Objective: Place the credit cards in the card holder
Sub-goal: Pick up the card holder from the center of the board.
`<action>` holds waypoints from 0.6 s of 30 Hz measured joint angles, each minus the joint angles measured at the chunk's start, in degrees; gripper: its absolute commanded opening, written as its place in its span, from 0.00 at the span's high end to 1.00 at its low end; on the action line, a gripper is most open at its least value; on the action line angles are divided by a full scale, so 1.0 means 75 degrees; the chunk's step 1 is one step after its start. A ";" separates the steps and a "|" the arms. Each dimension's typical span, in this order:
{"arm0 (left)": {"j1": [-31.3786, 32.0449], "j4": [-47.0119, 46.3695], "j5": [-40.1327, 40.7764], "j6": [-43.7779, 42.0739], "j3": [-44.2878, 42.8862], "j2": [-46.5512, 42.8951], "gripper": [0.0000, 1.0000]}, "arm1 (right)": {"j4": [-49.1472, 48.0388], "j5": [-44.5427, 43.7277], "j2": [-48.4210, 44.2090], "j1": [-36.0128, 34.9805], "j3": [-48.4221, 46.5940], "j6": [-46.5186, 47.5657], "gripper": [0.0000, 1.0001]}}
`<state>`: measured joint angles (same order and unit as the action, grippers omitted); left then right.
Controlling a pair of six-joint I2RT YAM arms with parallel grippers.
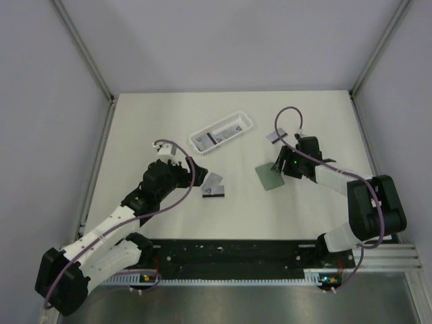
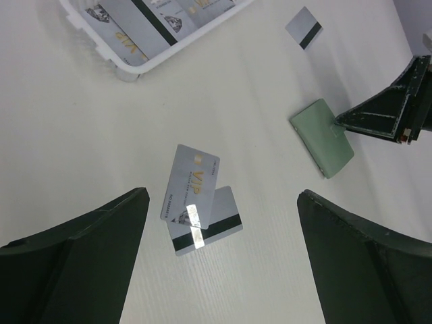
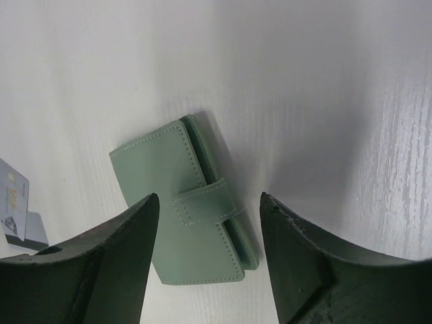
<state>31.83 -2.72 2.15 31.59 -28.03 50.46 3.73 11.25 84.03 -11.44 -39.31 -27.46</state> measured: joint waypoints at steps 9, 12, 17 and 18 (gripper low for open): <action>0.0017 0.0061 -0.0463 0.0213 0.0213 -0.0364 0.02 | -0.0216 0.0291 0.0688 0.0000 -0.0294 0.0172 0.71; 0.0020 0.0073 -0.0656 0.0297 0.0216 -0.0364 0.02 | -0.0248 0.0466 0.0708 0.0000 -0.0294 0.0172 0.82; 0.0020 0.0041 -0.1020 0.0498 0.0216 -0.0364 0.02 | -0.0580 0.0752 0.0472 0.0000 -0.0047 0.0023 1.00; 0.0017 0.0015 -0.1134 0.0565 0.0216 -0.0364 0.02 | -0.0609 0.0813 0.0300 0.0000 0.0079 -0.0026 1.00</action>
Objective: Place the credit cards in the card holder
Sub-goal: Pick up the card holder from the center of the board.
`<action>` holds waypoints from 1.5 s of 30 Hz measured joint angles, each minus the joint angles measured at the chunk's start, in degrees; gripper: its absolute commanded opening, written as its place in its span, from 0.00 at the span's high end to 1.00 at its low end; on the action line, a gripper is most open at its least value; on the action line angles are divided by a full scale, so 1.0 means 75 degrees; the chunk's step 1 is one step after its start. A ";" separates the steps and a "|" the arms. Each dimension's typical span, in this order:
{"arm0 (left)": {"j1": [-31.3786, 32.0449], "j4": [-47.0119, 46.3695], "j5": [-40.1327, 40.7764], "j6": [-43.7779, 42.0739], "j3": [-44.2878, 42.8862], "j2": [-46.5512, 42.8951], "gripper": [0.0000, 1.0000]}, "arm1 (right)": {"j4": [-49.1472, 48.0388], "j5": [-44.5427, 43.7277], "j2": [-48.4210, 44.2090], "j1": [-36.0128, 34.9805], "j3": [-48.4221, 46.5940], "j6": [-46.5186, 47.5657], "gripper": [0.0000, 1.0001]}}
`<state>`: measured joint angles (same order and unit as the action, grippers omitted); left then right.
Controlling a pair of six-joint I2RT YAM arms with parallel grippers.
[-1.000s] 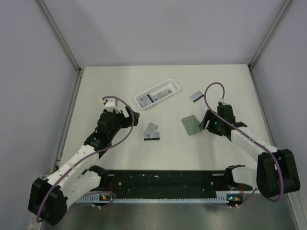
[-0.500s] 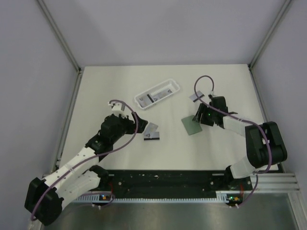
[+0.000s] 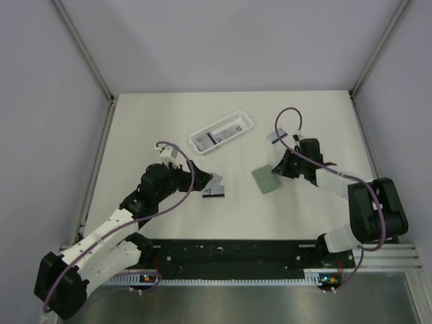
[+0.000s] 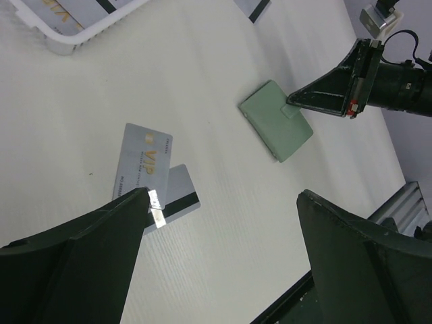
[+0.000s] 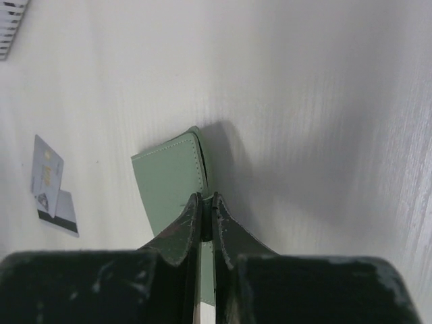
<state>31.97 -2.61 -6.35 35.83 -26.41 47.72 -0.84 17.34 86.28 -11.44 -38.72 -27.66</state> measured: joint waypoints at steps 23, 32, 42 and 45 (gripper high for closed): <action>0.1804 -0.3226 -0.1443 0.1658 0.0166 0.0997 0.04 | -0.2002 0.1300 -0.5187 -0.1303 0.2014 -0.4619 1.00; 0.2486 -0.3366 -0.0673 0.1594 -0.0460 0.1635 0.33 | -0.1716 0.1070 -0.5759 -0.1708 0.2014 -0.5135 1.00; 0.2696 -0.3427 -0.0519 0.1370 -0.0866 0.2090 1.00 | -0.1303 0.0947 -0.6475 -0.1804 0.2011 -0.5228 0.62; 0.2748 -0.3255 -0.0600 0.1020 -0.0895 0.2063 1.00 | -0.0650 0.0979 -0.6674 -0.1807 0.1804 -0.4969 0.41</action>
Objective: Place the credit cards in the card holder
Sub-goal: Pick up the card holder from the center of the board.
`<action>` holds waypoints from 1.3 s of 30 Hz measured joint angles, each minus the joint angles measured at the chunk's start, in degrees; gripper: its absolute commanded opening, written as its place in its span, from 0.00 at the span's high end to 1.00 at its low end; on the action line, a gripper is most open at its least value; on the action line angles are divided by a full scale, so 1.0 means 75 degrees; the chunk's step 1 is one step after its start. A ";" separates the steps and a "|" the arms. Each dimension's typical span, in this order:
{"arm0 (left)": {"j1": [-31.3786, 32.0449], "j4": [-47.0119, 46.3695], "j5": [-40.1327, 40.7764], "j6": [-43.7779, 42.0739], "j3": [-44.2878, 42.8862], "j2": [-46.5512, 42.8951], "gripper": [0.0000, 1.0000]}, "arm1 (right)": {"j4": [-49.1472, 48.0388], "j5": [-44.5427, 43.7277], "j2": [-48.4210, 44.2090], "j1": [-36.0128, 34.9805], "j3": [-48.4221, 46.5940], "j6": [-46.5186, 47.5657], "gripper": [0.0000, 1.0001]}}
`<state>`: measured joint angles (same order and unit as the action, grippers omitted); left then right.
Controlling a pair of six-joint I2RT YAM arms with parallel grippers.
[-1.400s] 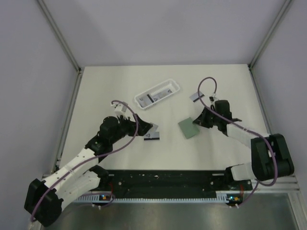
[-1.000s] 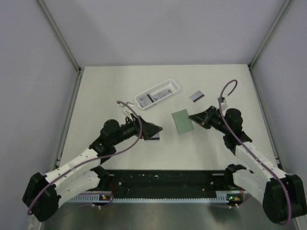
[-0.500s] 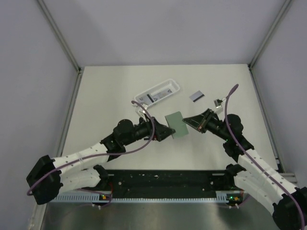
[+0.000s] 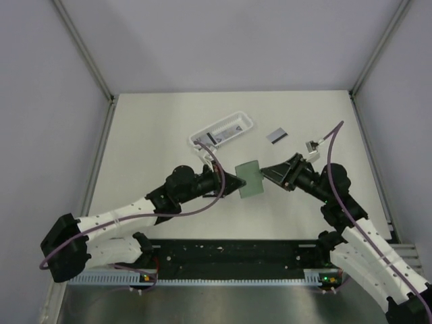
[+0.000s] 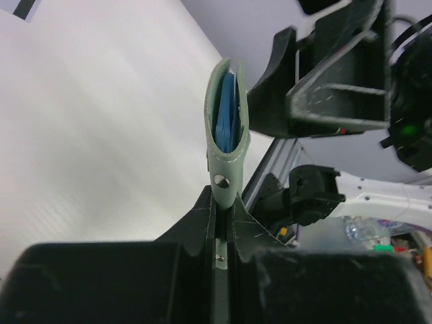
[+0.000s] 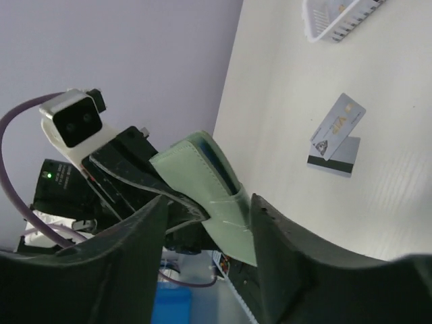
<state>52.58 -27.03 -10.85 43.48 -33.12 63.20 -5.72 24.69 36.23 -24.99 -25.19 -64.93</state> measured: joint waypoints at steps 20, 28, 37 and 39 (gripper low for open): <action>0.6394 0.0775 1.0220 -0.9652 -0.0833 0.0912 1.00 | 0.5316 0.1139 0.0382 -0.0012 -0.3669 0.1661 0.19; 0.7286 -0.4100 1.1065 -1.4047 -0.0498 0.2238 1.00 | 0.6234 0.1670 0.0650 -0.0012 -0.3561 0.1990 0.18; 0.7597 -0.5651 1.1028 -1.5253 -0.0807 0.2579 1.00 | 0.6254 0.2203 0.0650 -0.0017 -0.3284 0.2043 0.40; 0.7615 -0.5692 1.1030 -1.5271 -0.0857 0.2626 1.00 | 0.6126 0.2396 0.0650 -0.0017 -0.3142 0.1950 0.51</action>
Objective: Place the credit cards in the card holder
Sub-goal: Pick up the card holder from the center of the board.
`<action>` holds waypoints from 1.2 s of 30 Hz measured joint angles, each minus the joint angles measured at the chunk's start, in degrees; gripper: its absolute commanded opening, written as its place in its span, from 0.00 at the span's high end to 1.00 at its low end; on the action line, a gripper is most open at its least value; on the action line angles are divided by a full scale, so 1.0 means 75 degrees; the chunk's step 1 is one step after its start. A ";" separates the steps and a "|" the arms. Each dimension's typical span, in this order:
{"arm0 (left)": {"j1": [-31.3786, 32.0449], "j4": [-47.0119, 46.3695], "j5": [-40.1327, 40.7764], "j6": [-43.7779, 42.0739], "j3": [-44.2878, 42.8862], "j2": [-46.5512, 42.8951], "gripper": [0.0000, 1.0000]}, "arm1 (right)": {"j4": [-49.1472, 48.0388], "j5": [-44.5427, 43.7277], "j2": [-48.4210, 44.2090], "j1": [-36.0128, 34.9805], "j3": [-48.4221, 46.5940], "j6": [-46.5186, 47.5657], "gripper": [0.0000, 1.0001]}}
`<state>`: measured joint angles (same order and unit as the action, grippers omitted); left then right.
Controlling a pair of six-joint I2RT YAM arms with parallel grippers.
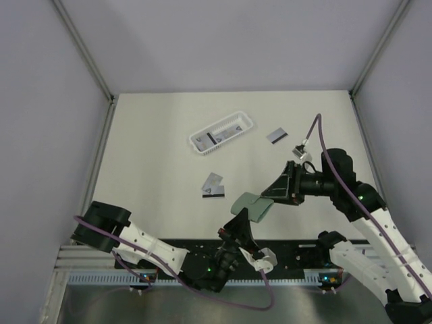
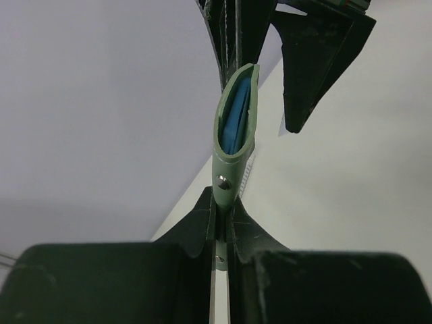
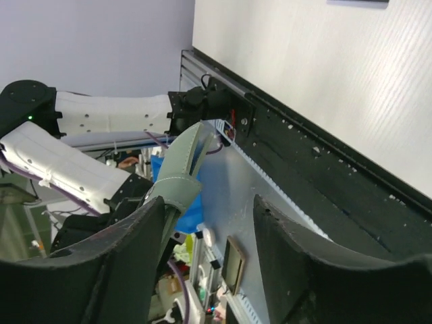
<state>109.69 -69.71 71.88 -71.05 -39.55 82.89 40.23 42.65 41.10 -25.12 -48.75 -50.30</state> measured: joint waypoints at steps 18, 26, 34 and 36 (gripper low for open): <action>0.0058 0.0140 -0.0096 0.0216 -0.0003 0.0335 1.00 | -0.1457 0.1198 -0.0388 0.0000 0.0629 -0.1110 0.66; 0.0105 0.0061 -0.0015 0.0216 -0.0006 0.0399 0.86 | -0.2057 0.1332 -0.0612 0.0012 0.1122 -0.1743 1.00; 0.0067 -0.0434 0.0274 -0.0676 -0.0090 0.0437 0.02 | -0.2515 0.1311 -0.0947 0.0000 0.1204 -0.2084 1.00; 0.0070 -0.0481 0.0446 -0.0764 -0.0233 0.0428 0.01 | -0.2748 0.1093 -0.1148 0.0000 0.1221 -0.2212 1.00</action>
<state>110.21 -73.32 75.22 -76.77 -41.30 86.11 19.62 50.85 32.49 -25.12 -39.59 -66.89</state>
